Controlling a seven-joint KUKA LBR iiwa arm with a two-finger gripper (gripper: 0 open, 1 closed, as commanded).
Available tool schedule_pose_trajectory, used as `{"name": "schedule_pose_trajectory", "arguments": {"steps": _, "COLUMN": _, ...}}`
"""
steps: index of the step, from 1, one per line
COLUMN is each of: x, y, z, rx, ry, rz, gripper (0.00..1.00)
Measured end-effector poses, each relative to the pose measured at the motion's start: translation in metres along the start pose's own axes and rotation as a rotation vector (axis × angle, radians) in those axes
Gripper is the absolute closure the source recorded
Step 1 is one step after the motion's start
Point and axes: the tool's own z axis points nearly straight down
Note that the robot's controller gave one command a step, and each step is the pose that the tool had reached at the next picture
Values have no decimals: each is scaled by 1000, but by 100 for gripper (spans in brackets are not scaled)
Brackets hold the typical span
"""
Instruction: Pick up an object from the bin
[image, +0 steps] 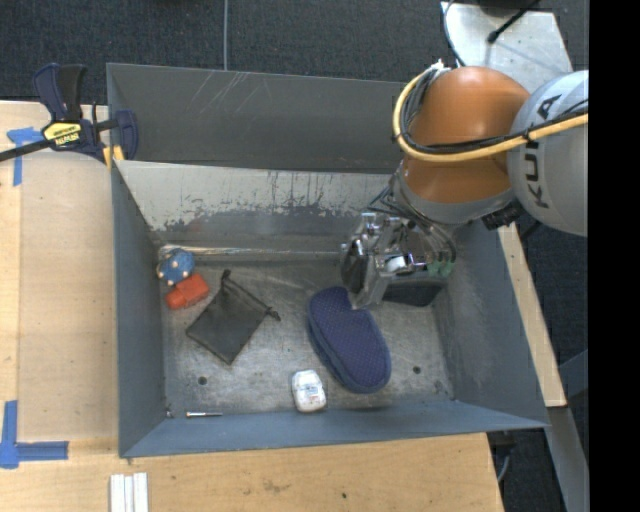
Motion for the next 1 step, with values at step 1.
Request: {"name": "schedule_pose_trajectory", "arguments": {"steps": 1, "x": 62, "y": 8, "z": -96, "rx": -2, "ry": 4, "rz": -585, "gripper": 100}}
